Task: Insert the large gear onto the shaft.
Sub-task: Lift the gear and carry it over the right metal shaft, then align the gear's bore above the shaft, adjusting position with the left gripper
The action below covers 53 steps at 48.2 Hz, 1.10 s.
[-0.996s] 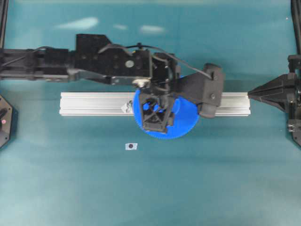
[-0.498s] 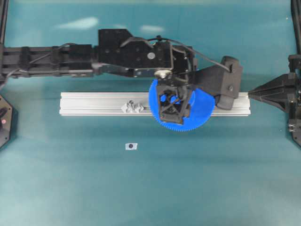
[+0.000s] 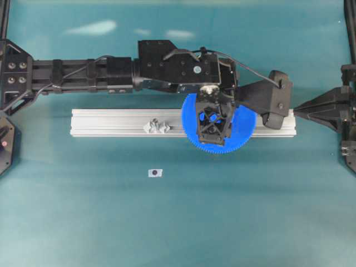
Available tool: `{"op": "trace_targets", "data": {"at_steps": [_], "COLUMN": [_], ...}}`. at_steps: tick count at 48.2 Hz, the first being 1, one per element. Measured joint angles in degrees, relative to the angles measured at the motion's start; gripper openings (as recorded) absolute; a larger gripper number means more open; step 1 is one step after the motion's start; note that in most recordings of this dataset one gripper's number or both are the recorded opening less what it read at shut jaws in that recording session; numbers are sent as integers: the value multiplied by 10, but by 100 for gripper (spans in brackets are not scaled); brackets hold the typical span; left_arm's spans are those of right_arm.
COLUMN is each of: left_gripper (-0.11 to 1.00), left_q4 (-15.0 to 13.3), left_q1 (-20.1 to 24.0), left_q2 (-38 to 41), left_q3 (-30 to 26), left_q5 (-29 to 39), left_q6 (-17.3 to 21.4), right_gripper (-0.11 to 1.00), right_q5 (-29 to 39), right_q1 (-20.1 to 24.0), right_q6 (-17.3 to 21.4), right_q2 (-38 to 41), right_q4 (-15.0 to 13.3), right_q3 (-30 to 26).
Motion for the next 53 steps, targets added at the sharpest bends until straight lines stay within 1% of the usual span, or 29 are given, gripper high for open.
{"op": "trace_targets", "data": {"at_steps": [7,16,33,53], "left_gripper": [76,76,76,76], "left_q4": [0,0,-2,-3], "left_q1": [7,14,31,33], "left_q2": [5,13,16,16], "left_q3": [-1,-5,-7,-7], "left_q5": [-1,-4,-12,-12], "left_q6": [3,17,18,25], "right_gripper": [9,9,9,9], "right_q5": [0,1,1,1], "right_q1": [0,0,-1,0], "right_q6": [0,0,0,0], "right_q2": [-2,-6,-9,-9], "right_q4": [1,0,1,1], "right_q3": [0,-1,0,0]}}
